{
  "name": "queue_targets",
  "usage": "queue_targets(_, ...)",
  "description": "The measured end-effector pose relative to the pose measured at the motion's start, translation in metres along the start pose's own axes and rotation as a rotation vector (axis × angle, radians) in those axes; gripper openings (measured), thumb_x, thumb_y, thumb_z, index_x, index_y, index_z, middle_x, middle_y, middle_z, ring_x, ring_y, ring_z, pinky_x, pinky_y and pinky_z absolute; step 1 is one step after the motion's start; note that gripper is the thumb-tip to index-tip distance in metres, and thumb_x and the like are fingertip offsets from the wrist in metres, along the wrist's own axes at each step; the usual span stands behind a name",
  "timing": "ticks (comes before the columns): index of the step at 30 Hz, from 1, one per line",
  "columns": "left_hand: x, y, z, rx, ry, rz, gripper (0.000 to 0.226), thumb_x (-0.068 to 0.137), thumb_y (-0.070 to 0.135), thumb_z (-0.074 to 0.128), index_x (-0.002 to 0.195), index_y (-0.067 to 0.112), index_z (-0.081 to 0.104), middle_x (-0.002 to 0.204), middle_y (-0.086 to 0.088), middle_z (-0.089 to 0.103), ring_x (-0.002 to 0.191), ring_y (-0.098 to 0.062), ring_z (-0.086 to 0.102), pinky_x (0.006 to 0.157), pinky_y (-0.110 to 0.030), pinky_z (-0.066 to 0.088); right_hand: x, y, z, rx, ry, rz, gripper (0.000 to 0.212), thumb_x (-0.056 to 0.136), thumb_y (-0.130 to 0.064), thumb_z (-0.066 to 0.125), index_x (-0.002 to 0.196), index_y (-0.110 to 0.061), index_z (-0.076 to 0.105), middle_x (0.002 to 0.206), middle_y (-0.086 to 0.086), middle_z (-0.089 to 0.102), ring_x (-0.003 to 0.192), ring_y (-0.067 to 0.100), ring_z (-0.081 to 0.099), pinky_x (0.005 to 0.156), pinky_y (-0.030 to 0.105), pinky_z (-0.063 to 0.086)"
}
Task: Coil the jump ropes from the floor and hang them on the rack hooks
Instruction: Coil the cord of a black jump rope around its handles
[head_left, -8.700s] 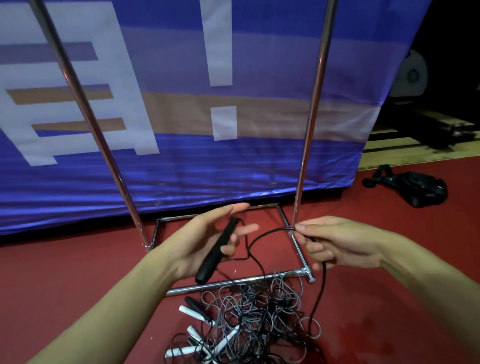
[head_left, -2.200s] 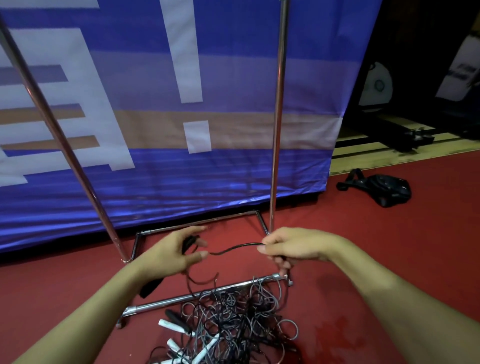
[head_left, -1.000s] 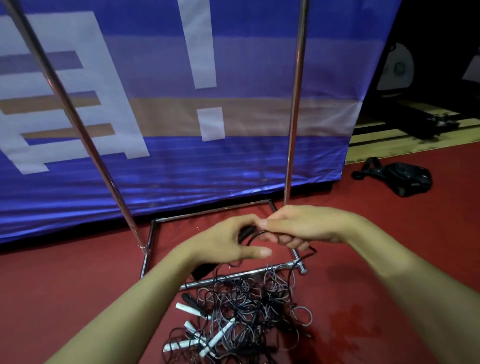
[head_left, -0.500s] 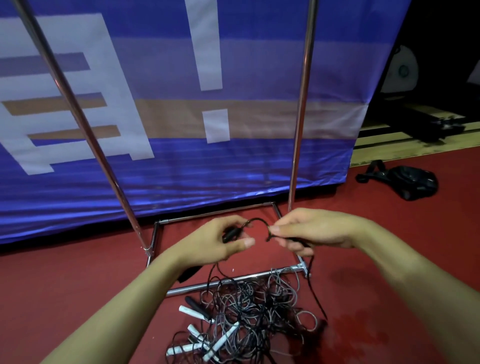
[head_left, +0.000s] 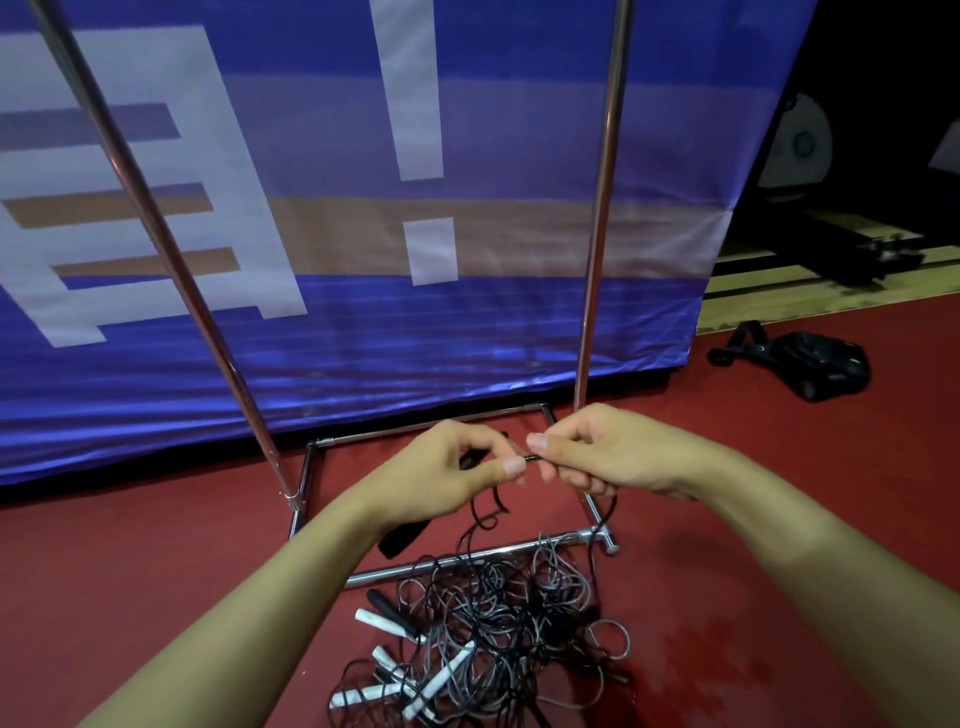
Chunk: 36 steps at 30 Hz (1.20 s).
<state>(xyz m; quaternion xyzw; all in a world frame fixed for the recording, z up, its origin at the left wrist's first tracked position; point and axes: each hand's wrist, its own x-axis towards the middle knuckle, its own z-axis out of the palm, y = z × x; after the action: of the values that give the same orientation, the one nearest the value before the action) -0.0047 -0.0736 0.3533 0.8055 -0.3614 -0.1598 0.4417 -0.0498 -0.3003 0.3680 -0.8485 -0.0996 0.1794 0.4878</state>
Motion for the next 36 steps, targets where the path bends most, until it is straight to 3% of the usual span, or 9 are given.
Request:
queue_targets(2,0.003,-0.009,-0.014,0.097,0.111,0.050,0.014,0.097,0.023,0.071,0.084,0.024,0.077,0.101,0.007,0.075,0.097,-0.004,0.069,0.094,-0.020,0.047,0.000,0.002,-0.003,-0.053,-0.087,0.047,0.041,0.102,-0.046,0.055,0.080,-0.013,0.064,0.057,-0.007,0.053,0.054,0.009,0.050,0.060,0.021,0.044)
queue_targets(7,-0.018,-0.037,-0.072,0.194,0.514,-0.117,0.006,0.097,0.030,0.072,0.095,0.027,0.078,0.102,0.015,0.077,0.101,0.007,0.067,0.088,-0.008,0.045,-0.005,0.035,-0.019,-0.103,-0.328,0.298,0.041,0.107,-0.043,0.048,0.081,-0.015,0.064,0.052,-0.005,0.051,0.063,0.016,0.060,0.065,0.029,0.037)
queue_targets(10,-0.028,-0.039,-0.065,0.187,0.384,-0.159,0.037,0.092,0.021,0.077,0.128,0.025,0.071,0.118,0.014,0.073,0.106,0.020,0.061,0.090,0.001,0.039,-0.003,0.030,-0.010,0.149,-0.258,0.207,0.041,0.109,-0.039,0.043,0.087,-0.010,0.062,0.055,-0.003,0.034,0.058,0.016,0.049,0.065,0.029,0.053)
queue_targets(15,-0.014,-0.012,-0.022,0.112,0.174,0.007,0.048,0.091,0.023,0.079,0.137,0.023,0.065,0.126,0.012,0.072,0.119,0.005,0.063,0.106,-0.013,0.042,0.003,-0.006,0.009,0.455,-0.158,0.089,0.042,0.106,-0.039,0.047,0.099,-0.002,0.064,0.065,0.003,0.046,0.063,0.014,0.053,0.083,0.051,0.060)
queue_targets(20,0.000,-0.009,0.003,0.151,0.105,0.090,0.007,0.097,0.014,0.072,0.103,0.016,0.074,0.089,0.018,0.069,0.068,0.012,0.056,0.069,-0.008,0.041,-0.002,-0.018,0.013,0.377,-0.198,0.104,0.044,0.106,-0.045,0.046,0.091,-0.007,0.062,0.062,0.000,0.047,0.062,0.013,0.055,0.075,0.044,0.061)
queue_targets(24,0.003,-0.029,-0.023,0.200,0.350,0.032,0.021,0.093,0.014,0.076,0.083,0.031,0.066,0.082,0.023,0.071,0.078,0.005,0.062,0.079,-0.020,0.047,-0.010,0.001,0.003,0.118,-0.335,0.255,0.036,0.106,-0.041,0.050,0.084,-0.013,0.057,0.062,-0.001,0.056,0.064,0.017,0.063,0.068,0.027,0.055)
queue_targets(28,-0.007,-0.047,-0.037,0.203,0.312,-0.064,0.021,0.091,0.011,0.077,0.081,0.023,0.064,0.085,0.019,0.074,0.080,0.003,0.065,0.082,-0.026,0.049,-0.009,0.023,0.006,-0.001,-0.367,0.276,0.033,0.109,-0.032,0.046,0.081,-0.017,0.055,0.056,-0.009,0.047,0.059,0.009,0.056,0.059,0.021,0.039)
queue_targets(32,-0.010,-0.050,-0.036,0.160,0.400,-0.158,0.036,0.092,0.019,0.078,0.121,0.029,0.060,0.100,0.011,0.073,0.090,-0.002,0.067,0.087,-0.025,0.049,-0.003,0.021,0.008,0.288,-0.225,0.113,0.031,0.111,-0.028,0.039,0.087,-0.012,0.052,0.058,-0.007,0.036,0.053,0.010,0.038,0.085,0.035,0.053)
queue_targets(36,-0.017,-0.038,-0.036,-0.091,0.313,-0.328,0.081,0.099,0.013,0.067,0.157,0.030,0.014,0.118,0.001,0.069,0.091,-0.009,0.069,0.085,-0.020,0.051,0.003,0.002,0.005,0.738,0.056,0.018,0.025,0.105,-0.031,0.046,0.090,-0.012,0.053,0.061,-0.003,0.034,0.050,0.010,0.031,0.078,0.037,0.058)
